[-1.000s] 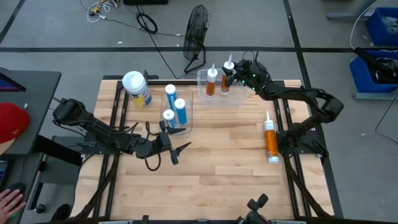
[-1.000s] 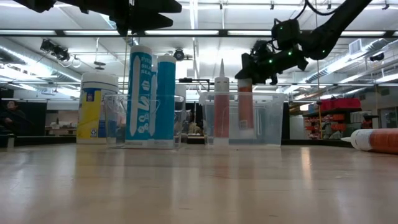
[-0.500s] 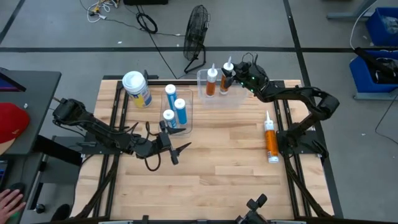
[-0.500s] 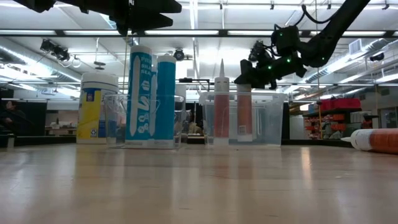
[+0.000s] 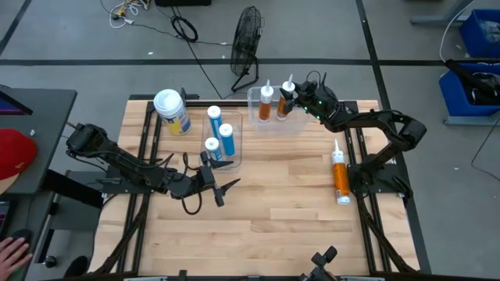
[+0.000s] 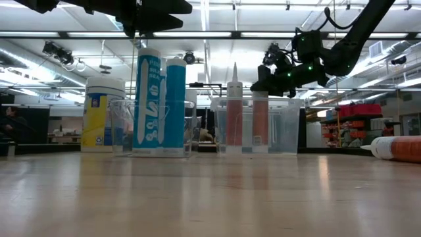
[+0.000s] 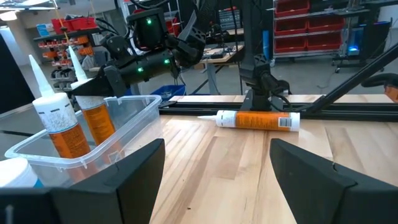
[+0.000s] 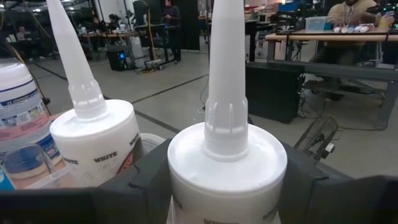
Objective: Pick & place silicon tubes, Sealant and Lysol wipes
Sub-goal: Put the bottom orange sealant into the right transparent bin
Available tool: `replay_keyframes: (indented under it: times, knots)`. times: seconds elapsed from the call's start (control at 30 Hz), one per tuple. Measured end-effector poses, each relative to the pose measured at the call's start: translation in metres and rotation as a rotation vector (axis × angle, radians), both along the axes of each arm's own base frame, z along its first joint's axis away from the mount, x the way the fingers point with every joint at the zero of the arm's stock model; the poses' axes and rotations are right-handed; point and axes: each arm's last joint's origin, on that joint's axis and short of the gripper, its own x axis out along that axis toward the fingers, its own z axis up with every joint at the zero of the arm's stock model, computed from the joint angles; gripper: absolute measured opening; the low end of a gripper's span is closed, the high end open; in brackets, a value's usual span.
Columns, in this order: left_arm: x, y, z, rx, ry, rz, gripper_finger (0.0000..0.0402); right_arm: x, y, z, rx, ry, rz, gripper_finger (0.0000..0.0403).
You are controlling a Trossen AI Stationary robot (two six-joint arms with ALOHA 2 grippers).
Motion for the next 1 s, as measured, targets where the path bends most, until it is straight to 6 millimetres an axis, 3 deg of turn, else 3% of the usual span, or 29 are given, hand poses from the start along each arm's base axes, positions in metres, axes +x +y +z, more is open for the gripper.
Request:
replay_keyframes:
  times: [0.3, 1.0]
  knots:
    - [0.0000, 0.0000, 0.0000, 0.000, 0.000, 0.000, 0.0293, -0.0002, 0.0002, -0.0008, 0.010, 0.006, 0.000, 0.0204]
    - [0.0000, 0.0000, 0.0000, 0.000, 0.000, 0.000, 0.0293, -0.0001, 0.0019, -0.0053, 0.085, 0.003, 0.030, 0.0266]
